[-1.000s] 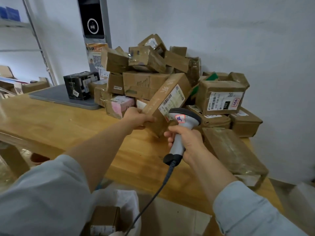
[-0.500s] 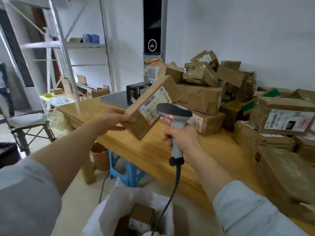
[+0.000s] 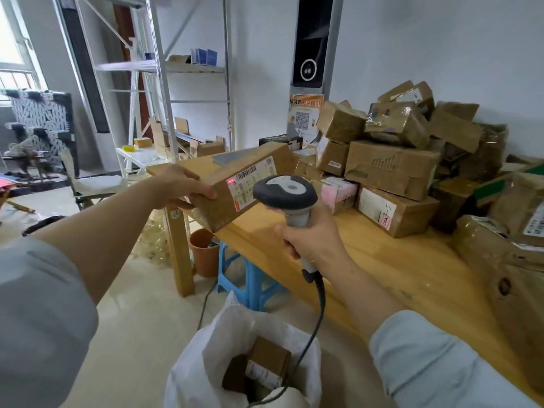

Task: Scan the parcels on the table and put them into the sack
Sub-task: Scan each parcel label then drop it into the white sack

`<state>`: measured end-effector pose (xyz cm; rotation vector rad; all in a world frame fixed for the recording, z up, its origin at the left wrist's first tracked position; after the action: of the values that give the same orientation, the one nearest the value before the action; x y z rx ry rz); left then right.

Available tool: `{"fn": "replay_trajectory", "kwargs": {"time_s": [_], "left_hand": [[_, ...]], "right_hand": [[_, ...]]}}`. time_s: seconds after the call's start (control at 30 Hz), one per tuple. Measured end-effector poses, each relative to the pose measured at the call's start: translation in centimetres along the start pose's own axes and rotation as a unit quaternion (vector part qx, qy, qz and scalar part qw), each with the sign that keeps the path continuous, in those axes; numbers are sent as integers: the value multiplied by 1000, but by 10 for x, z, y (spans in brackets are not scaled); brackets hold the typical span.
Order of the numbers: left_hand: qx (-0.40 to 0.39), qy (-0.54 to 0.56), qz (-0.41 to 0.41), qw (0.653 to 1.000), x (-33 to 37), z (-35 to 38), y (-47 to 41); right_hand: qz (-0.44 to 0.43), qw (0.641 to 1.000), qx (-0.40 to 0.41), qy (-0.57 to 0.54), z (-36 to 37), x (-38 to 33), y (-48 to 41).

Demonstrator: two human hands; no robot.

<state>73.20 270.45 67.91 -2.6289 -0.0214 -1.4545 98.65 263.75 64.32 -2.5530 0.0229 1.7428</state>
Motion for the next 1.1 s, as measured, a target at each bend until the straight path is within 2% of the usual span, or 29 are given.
{"fn": "replay_trajectory", "kwargs": {"time_s": [0.73,0.87,1.03,1.1], "left_hand": [[-3,-4,-26,1000,-36,-23,2],[-56,-18,-53,997,-56,-33,15],[-143,-2,-102,984,-101,-39,44],[-174,21,-108,979,-118,-35,57]], "right_hand": [[27,997,-60,-33,25,-4,5],[58,994,-48,-79,30,4,2],[121,975,23,-184,29,27,-11],[135,975,26,-176,33,37,-15]]}}
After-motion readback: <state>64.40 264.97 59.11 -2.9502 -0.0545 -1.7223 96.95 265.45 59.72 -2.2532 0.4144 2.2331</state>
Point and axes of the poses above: each hand's wrist, its own y-axis away from the middle knuckle, its own z-axis out of the palm, x = y × z, the point moved 4 cm from there along -y, towards the middle knuckle, and after that the axes turned 12 degrees about z, right-handed, at the moved point
